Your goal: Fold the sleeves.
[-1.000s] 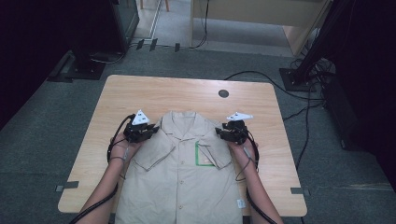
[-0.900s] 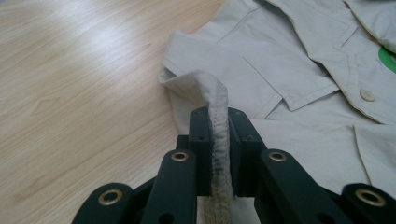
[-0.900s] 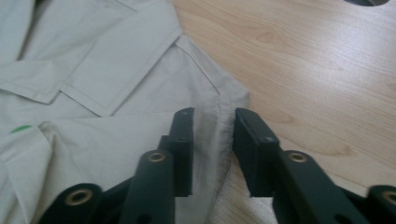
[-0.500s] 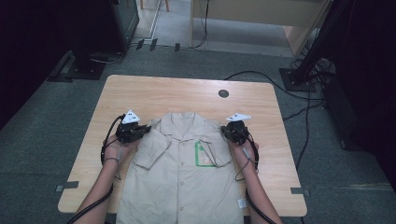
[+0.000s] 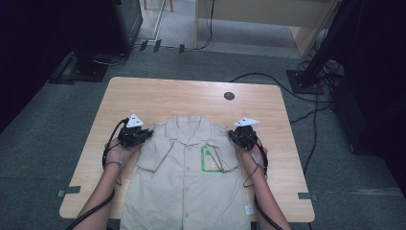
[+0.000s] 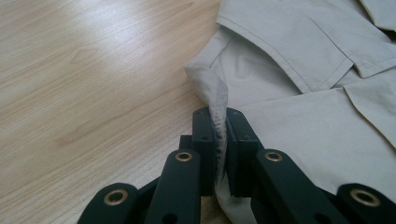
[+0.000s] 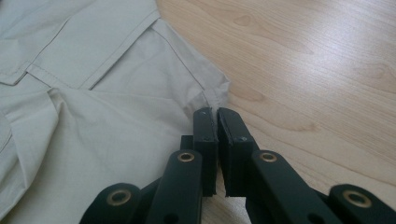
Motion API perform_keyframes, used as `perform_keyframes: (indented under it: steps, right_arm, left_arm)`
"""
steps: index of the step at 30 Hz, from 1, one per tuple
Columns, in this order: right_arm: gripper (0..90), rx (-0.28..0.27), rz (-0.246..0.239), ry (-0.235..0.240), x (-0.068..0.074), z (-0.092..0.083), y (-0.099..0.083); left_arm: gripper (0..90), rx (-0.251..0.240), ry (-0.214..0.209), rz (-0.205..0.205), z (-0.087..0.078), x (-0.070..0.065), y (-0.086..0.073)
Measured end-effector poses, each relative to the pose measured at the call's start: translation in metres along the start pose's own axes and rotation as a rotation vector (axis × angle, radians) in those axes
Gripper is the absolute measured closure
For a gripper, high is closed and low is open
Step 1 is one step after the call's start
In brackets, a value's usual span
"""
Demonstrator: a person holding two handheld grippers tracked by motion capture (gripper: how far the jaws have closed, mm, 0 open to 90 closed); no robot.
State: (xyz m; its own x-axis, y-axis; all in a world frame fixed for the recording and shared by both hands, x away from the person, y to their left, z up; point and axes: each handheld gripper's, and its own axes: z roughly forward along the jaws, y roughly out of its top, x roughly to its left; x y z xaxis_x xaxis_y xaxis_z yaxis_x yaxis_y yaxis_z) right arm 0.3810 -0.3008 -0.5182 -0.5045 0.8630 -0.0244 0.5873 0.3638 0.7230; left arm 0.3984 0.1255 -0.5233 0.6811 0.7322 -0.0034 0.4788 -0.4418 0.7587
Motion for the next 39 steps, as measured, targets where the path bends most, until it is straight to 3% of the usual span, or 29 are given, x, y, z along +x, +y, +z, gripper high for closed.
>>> perform_keyframes:
  steps: [7, 13, 15, 18, 19, 23, 27, 31, 34, 39]
  right_arm:
    - [87.1, 0.001, 0.009, 0.012, -0.003, -0.001, -0.001]
    - [87.3, -0.001, 0.009, 0.018, -0.005, -0.001, -0.001]
    - [87.0, -0.001, 0.008, 0.018, -0.005, 0.000, -0.001]
    - [82.6, -0.007, -0.005, 0.020, -0.005, 0.000, -0.001]
    - [78.1, -0.014, -0.006, 0.033, -0.007, 0.000, -0.002]
    - [71.7, -0.027, -0.015, 0.043, -0.009, 0.000, -0.003]
    - [62.8, -0.053, -0.043, 0.056, -0.008, -0.003, -0.002]
    - [51.8, -0.071, -0.044, 0.073, -0.010, -0.004, 0.001]
    - [51.1, -0.074, -0.031, 0.098, -0.012, -0.004, 0.003]
    - [50.4, -0.071, -0.046, 0.111, -0.011, -0.002, 0.007]
  left_arm:
    - [85.0, 0.003, 0.023, -0.006, -0.001, 0.001, 0.000]
    - [84.0, -0.010, 0.007, -0.029, -0.001, 0.004, -0.002]
    - [76.0, -0.012, 0.011, -0.035, -0.001, 0.005, -0.002]
    - [70.8, -0.026, 0.004, -0.055, -0.001, 0.008, -0.004]
    - [64.1, -0.024, 0.027, -0.045, 0.000, 0.008, -0.004]
    - [50.4, -0.020, 0.030, -0.052, 0.000, 0.009, -0.004]
    - [40.1, -0.064, 0.048, -0.015, -0.002, 0.009, -0.003]
    - [38.1, -0.088, 0.029, 0.006, -0.004, 0.009, 0.000]
    - [35.5, -0.092, 0.026, 0.040, -0.003, 0.006, 0.005]
    - [35.6, -0.092, 0.006, 0.041, 0.000, 0.006, 0.014]
